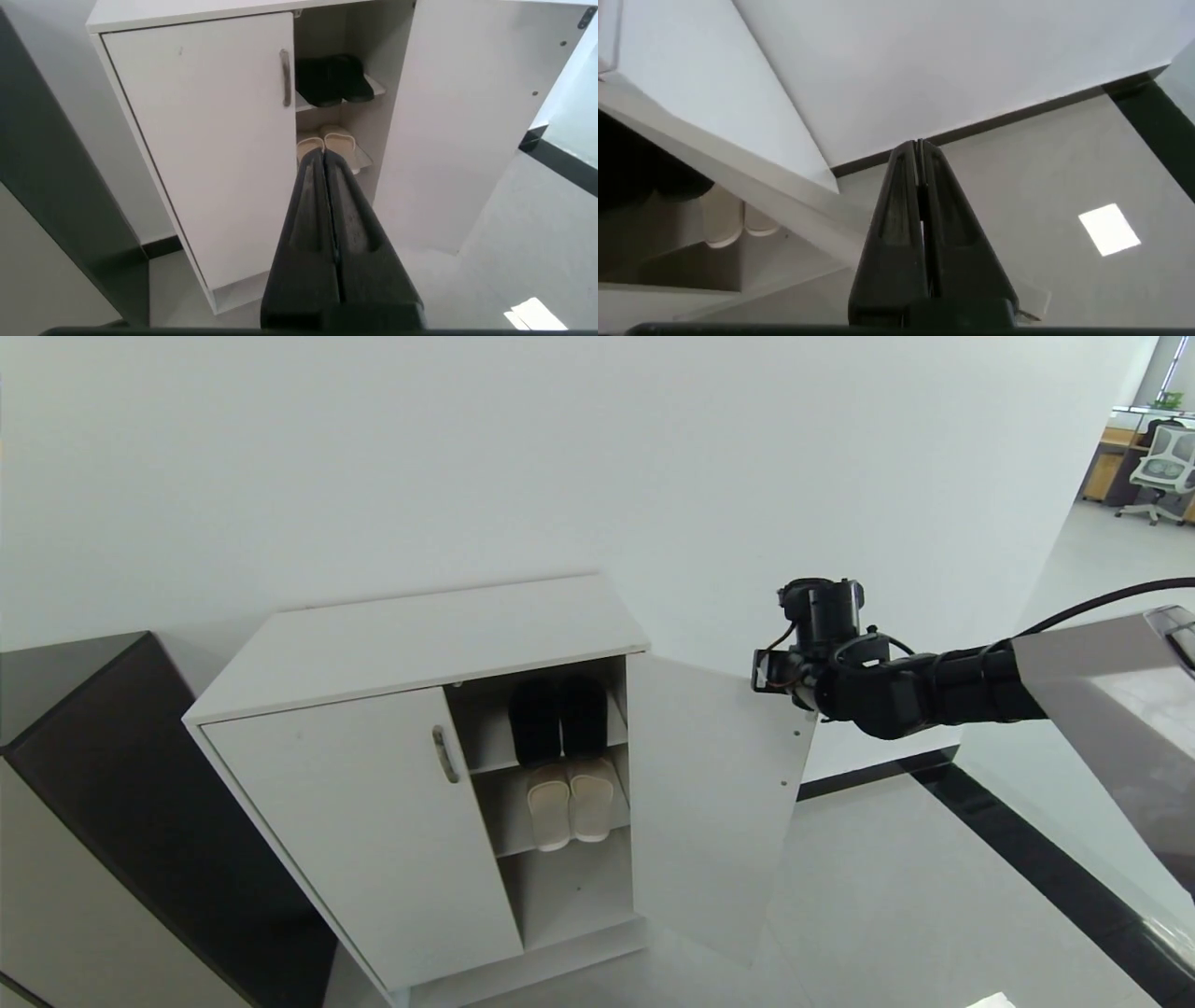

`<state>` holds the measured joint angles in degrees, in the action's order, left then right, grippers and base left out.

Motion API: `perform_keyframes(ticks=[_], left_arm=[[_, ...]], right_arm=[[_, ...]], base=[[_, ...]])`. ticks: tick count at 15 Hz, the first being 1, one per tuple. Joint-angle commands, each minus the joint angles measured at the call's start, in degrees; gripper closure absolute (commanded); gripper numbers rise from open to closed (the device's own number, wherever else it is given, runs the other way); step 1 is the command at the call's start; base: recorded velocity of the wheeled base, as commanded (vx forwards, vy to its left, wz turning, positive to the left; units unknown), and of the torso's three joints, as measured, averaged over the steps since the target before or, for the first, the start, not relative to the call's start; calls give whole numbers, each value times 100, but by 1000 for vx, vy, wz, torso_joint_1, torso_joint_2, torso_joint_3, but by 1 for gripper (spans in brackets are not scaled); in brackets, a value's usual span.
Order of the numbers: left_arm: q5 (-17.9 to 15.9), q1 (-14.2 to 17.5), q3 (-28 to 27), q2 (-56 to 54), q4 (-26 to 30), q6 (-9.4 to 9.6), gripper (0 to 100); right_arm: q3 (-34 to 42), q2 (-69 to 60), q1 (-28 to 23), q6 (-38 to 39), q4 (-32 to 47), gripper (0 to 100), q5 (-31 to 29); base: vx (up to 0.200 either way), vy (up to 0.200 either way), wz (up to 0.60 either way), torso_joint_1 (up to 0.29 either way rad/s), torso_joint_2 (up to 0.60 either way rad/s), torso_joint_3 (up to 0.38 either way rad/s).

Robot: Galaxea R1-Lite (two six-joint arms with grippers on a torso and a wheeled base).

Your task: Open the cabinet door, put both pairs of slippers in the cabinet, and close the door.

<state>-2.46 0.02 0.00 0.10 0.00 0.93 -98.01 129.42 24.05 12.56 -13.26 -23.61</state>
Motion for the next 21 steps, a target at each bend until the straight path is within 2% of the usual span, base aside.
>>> perform_keyframes(ticks=[1,8,12,14,16,21], left_arm=[[0,-2,0,-1,0,-5,100],[141,-2,0,-1,0,-5,100],[150,-2,0,-1,0,-14,100],[150,-2,0,-1,0,-14,100],[150,-2,0,-1,0,-22,100],[150,6,0,-1,0,-22,100]], right_arm=[[-16,101,-23,1,8,100,-3],[476,-391,205,54,245,100,-3],[1777,-1393,1049,309,140,100,-3],[2067,-1665,1330,362,87,100,-12],[2374,-1850,1480,326,-177,100,-38],[3412,-1902,1699,36,-1469,100,-21]], base=[[0,0,0,0,0,0],[0,0,0,0,0,0],[0,0,0,0,0,0],[0,0,0,0,0,0],[0,0,0,0,0,0],[0,0,0,0,0,0]])
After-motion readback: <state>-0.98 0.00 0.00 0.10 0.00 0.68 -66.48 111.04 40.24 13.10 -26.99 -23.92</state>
